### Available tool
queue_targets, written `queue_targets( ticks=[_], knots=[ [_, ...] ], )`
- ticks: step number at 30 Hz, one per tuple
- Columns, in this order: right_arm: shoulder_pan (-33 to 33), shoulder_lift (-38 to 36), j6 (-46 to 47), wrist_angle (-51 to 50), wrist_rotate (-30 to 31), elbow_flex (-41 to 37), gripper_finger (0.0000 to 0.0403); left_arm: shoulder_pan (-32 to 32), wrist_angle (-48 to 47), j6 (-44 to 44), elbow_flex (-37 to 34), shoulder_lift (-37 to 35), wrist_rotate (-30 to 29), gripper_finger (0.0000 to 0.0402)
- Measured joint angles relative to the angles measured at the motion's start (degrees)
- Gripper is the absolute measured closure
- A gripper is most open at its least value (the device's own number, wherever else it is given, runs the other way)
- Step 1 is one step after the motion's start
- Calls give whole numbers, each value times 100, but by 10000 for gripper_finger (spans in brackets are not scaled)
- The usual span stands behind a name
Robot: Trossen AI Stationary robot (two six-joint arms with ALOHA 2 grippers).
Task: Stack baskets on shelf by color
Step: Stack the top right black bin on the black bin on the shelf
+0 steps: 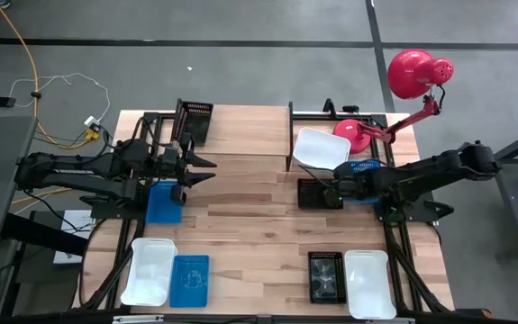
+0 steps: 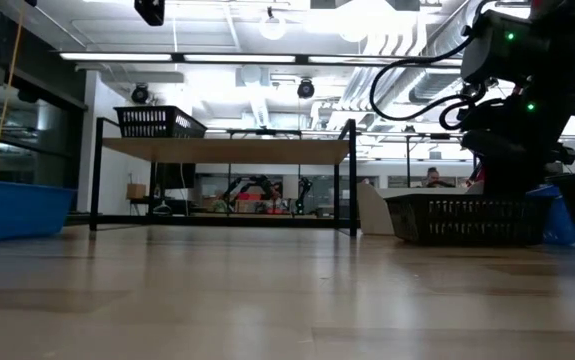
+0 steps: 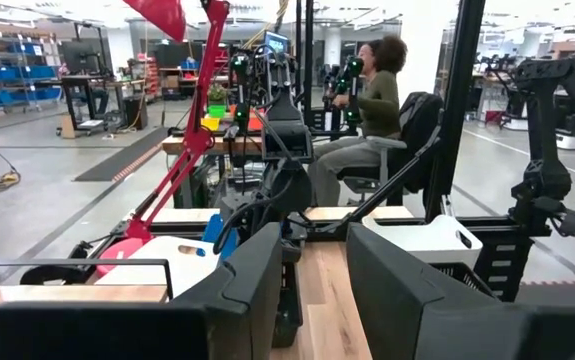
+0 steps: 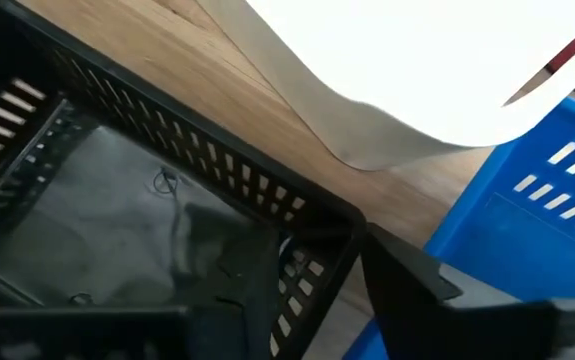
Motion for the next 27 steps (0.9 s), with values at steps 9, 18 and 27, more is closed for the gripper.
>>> queue_targets(
  ticks=[9,18,27],
  knots=[
    [0,-3,-193,3,-86,52,388,-2,0,-4,0,0,0,296],
    [0,-7,-965,-112,7,732,398,0,2,-8,0,-1,-1,296],
    [144,-7,-2071,185,60,1566,401,-3,2,-76,0,0,1,296]
  ],
)
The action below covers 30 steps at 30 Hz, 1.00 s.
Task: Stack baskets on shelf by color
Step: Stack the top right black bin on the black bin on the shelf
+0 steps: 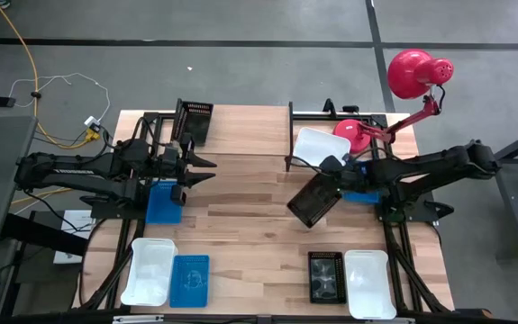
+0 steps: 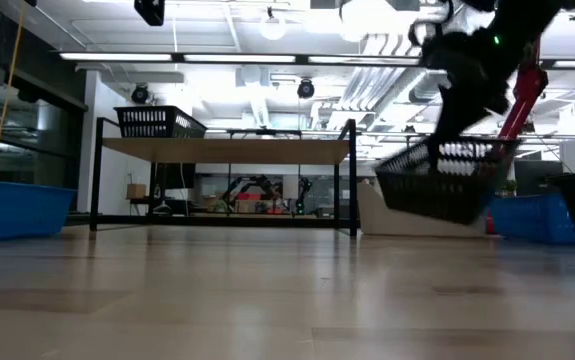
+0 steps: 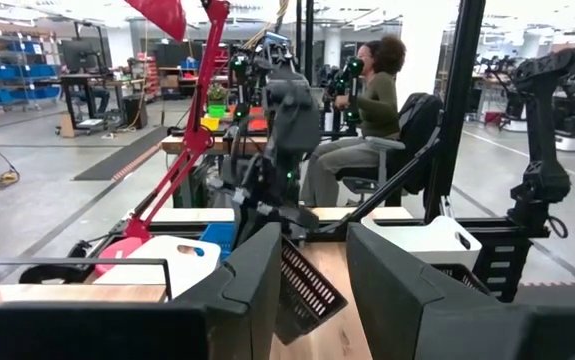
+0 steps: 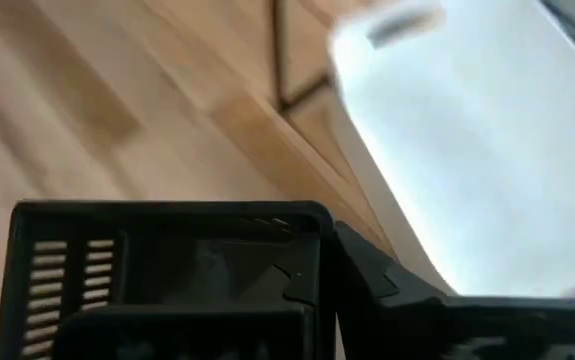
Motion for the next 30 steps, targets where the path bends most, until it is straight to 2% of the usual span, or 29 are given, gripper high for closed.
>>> queue_targets(
  ticks=[6,11,15,19,26,30],
  knots=[
    [300,0,-387,670,30,246,402,-156,55,-265,4,292,33,296],
    [643,1,-453,962,281,445,402,-678,662,-367,5,1037,-215,292],
    [954,2,-496,1121,455,701,402,-1161,872,-110,198,1821,-780,274],
    [1209,48,-590,1151,725,894,402,-1429,847,180,707,2544,-1537,237],
    [1398,392,-647,1133,1207,1051,403,-1616,-12,-29,1824,3544,-3310,172],
    [1369,582,-638,1141,1811,1057,403,-1764,-181,-289,2175,3986,-3605,159]
  ],
)
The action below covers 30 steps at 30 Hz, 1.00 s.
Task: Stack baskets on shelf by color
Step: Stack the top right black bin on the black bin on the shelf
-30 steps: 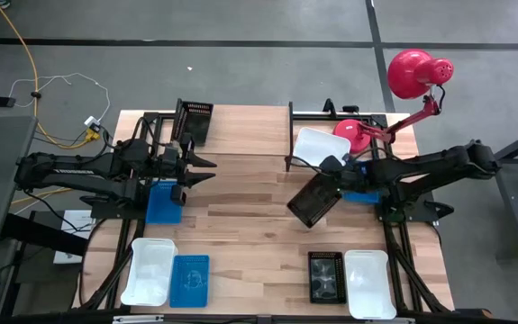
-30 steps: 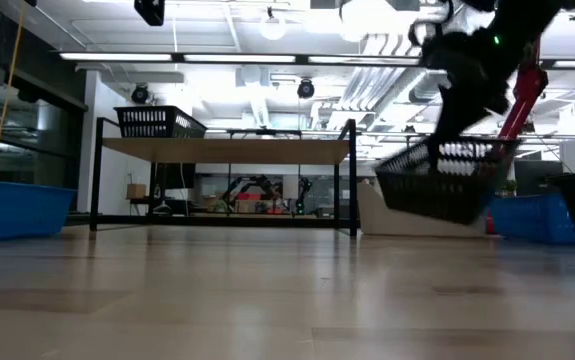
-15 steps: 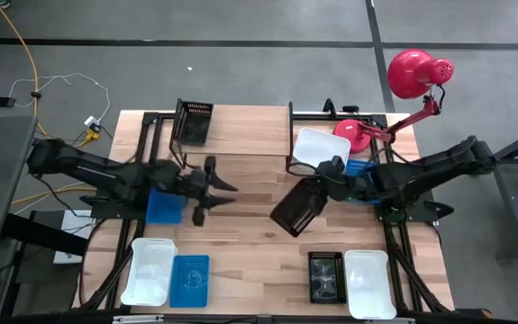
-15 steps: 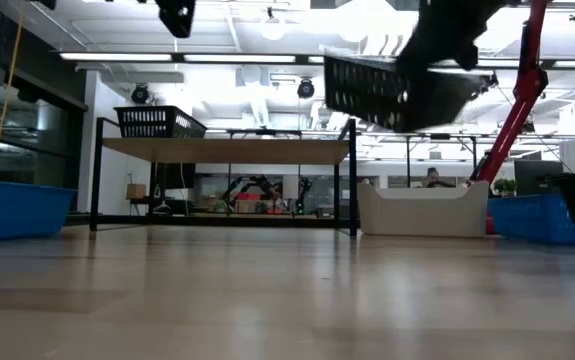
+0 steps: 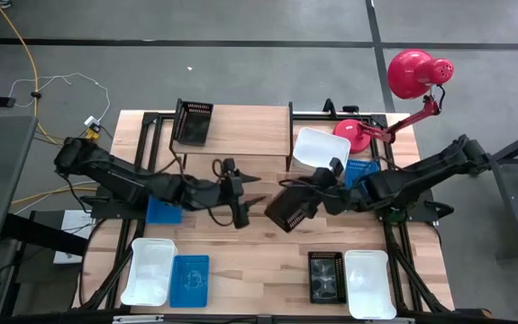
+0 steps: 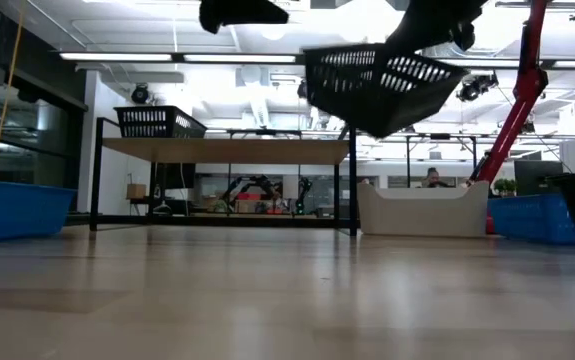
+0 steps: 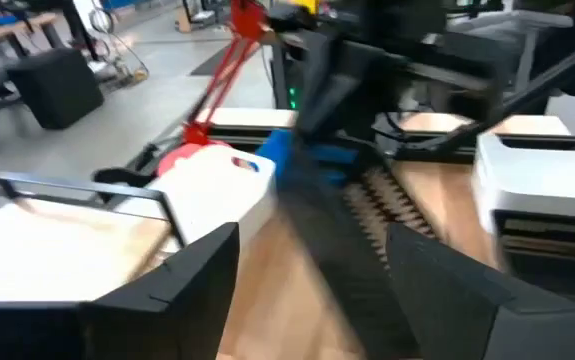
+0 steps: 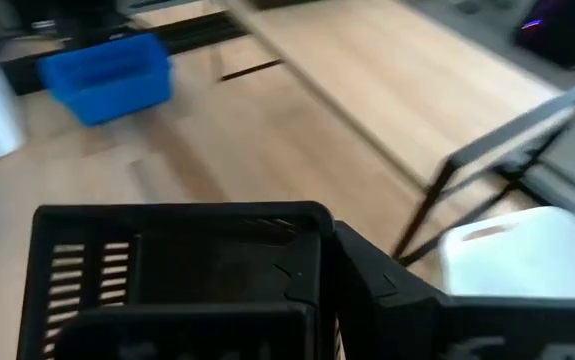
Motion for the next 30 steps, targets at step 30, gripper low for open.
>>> queue_targets(
  ticks=[30],
  knots=[
    [-83,907,-463,1004,531,2,403,-48,-332,-1201,297,1393,-1279,161]
  ],
)
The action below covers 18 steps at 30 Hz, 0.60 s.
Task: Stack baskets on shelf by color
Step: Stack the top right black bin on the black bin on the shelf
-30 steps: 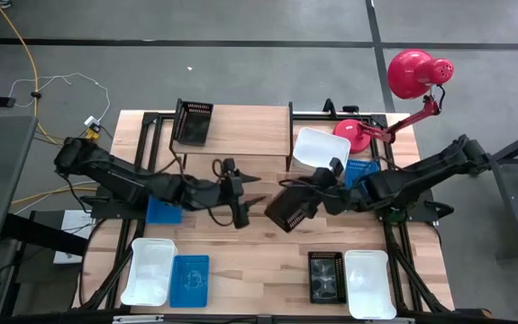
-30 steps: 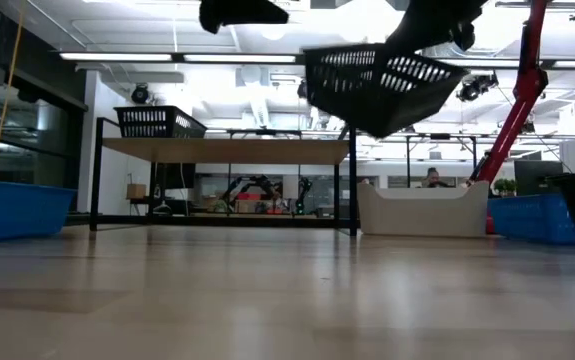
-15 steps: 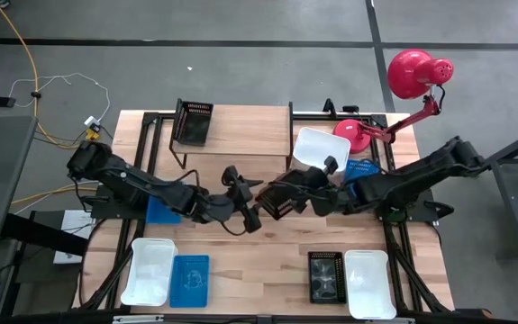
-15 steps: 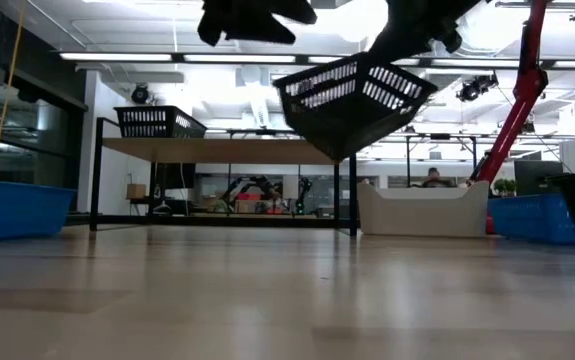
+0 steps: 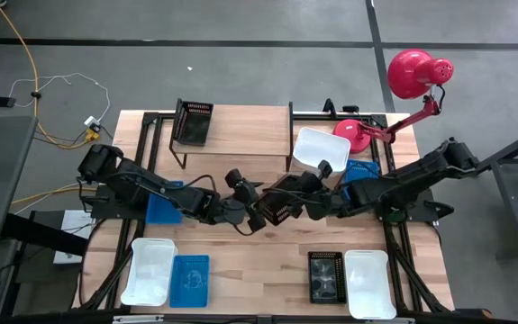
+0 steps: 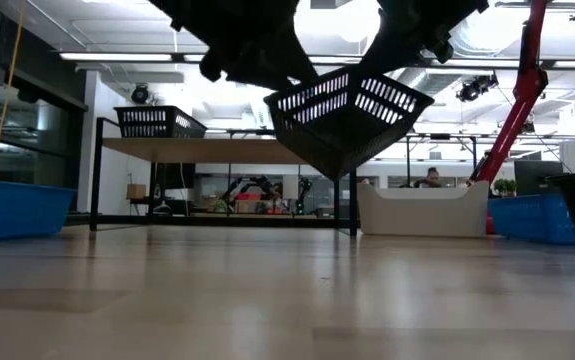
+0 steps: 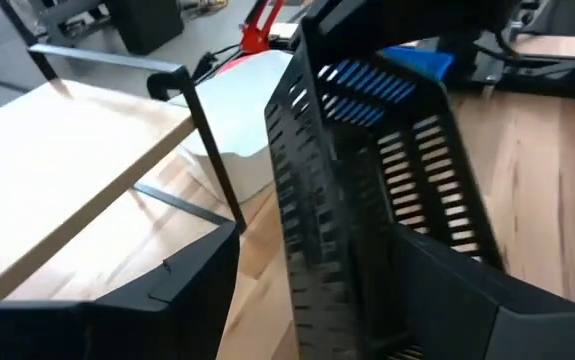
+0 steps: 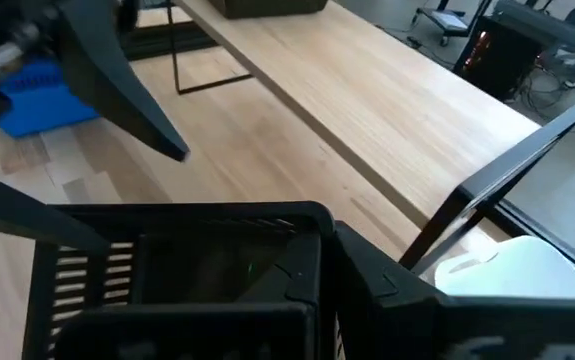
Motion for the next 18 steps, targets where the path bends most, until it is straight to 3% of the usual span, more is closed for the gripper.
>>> queue_targets(
  ticks=[10,14,18],
  knots=[
    [0,0,-339,389,-232,0,403,146,11,-82,0,6,3,176],
    [0,0,-325,380,-236,0,403,143,-5,-79,0,6,-4,229],
    [-2,0,-324,406,-242,-2,403,143,-14,62,0,4,0,313]
  ],
)
